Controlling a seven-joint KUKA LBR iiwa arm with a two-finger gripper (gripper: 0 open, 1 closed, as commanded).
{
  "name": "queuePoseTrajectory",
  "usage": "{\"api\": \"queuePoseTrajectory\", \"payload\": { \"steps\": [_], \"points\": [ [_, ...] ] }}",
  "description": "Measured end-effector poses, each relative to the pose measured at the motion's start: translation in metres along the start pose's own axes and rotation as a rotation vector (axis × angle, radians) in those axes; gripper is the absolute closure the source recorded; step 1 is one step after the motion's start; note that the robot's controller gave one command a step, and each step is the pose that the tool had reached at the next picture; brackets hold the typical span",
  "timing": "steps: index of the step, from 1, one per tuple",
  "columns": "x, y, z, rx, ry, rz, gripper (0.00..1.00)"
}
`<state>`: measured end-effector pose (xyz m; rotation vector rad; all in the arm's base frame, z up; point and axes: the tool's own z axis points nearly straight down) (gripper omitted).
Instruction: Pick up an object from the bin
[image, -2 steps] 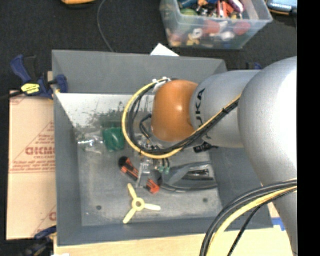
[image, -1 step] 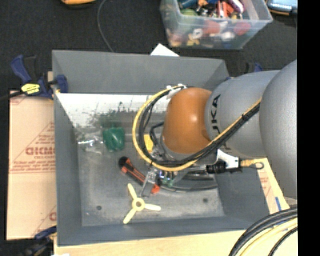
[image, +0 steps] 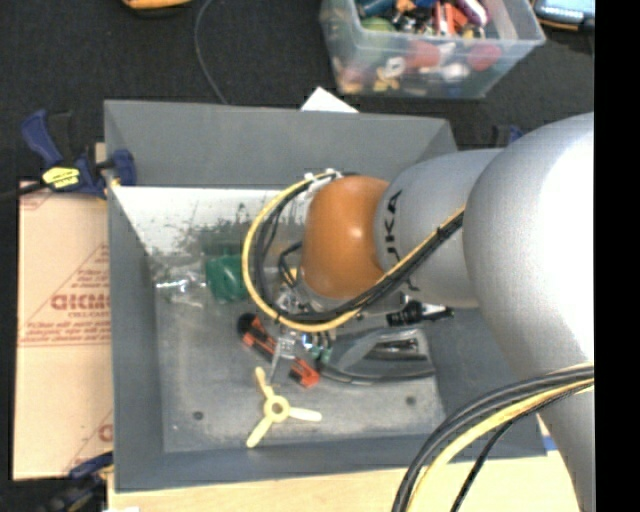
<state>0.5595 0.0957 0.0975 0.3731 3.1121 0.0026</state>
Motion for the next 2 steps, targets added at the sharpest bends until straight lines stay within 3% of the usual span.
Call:
{"api": "queuePoseTrajectory", "payload": {
  "steps": [1,2],
  "points": [
    [-0.033,0.003,0.027,-0.009,-0.008,0.524,0.00],
    [-0.014,-0.003,0.026,-0.005,-0.006,0.160,1.00]
  ]
}}
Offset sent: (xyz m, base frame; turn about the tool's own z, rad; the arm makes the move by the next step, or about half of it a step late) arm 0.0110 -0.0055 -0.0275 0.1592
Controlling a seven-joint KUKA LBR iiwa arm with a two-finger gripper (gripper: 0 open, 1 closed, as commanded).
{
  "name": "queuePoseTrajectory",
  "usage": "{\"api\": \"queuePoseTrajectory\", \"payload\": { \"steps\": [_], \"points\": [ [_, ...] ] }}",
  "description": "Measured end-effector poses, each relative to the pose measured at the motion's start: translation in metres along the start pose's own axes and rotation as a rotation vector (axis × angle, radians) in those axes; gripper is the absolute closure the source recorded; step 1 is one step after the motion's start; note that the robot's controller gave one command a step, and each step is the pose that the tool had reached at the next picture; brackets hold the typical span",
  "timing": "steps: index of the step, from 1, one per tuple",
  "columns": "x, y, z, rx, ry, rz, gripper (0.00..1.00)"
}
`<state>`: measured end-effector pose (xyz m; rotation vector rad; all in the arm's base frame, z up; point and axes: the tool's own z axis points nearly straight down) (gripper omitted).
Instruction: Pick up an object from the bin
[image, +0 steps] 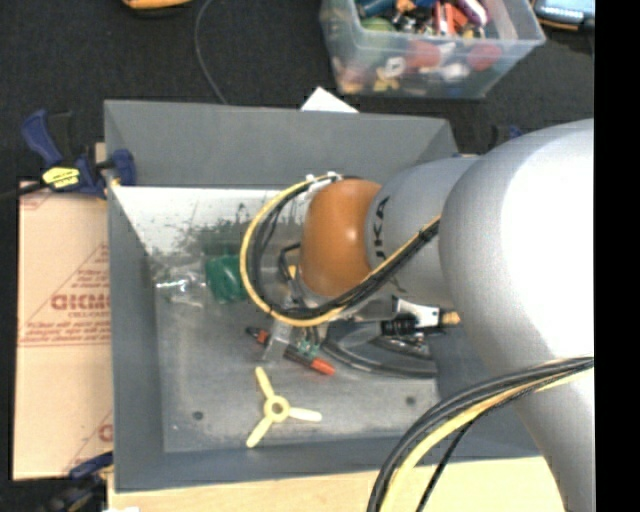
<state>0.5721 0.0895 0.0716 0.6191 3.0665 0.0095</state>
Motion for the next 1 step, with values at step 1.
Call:
{"api": "queuePoseTrajectory", "payload": {
  "steps": [1],
  "points": [
    [0.0000,0.0000,0.0000,0.000,0.000,0.001,1.00]
  ]
}}
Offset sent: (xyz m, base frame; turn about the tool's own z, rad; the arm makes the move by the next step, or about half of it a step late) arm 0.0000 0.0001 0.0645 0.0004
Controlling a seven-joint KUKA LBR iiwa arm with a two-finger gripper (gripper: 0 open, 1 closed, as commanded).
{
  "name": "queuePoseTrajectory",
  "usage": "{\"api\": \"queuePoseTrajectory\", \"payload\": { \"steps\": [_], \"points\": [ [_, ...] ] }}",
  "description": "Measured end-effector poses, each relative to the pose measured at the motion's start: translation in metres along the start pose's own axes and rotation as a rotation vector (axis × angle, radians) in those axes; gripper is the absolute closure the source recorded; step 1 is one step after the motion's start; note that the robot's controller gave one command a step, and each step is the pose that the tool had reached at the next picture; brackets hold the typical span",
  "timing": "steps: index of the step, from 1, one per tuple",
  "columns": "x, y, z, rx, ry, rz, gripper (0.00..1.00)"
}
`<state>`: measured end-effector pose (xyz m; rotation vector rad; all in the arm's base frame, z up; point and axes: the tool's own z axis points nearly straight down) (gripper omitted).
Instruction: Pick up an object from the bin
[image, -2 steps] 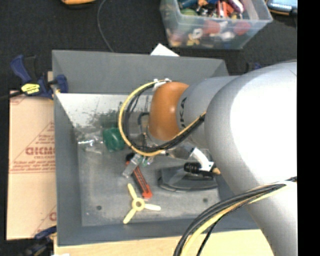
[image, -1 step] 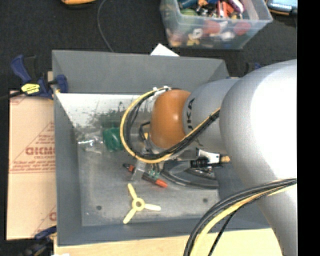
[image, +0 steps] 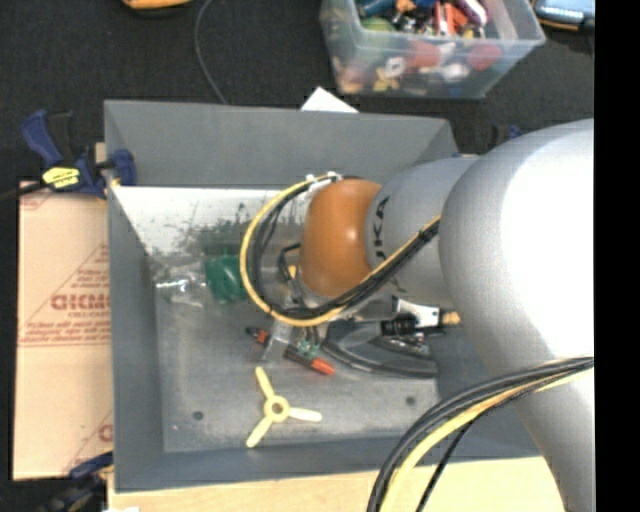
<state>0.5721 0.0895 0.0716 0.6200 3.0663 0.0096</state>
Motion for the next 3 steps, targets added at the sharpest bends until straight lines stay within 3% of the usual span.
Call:
{"api": "queuePoseTrajectory", "payload": {
  "steps": [3],
  "points": [
    [-0.001,-0.001,-0.091,0.002,0.004,-0.002,1.00]
  ]
}}
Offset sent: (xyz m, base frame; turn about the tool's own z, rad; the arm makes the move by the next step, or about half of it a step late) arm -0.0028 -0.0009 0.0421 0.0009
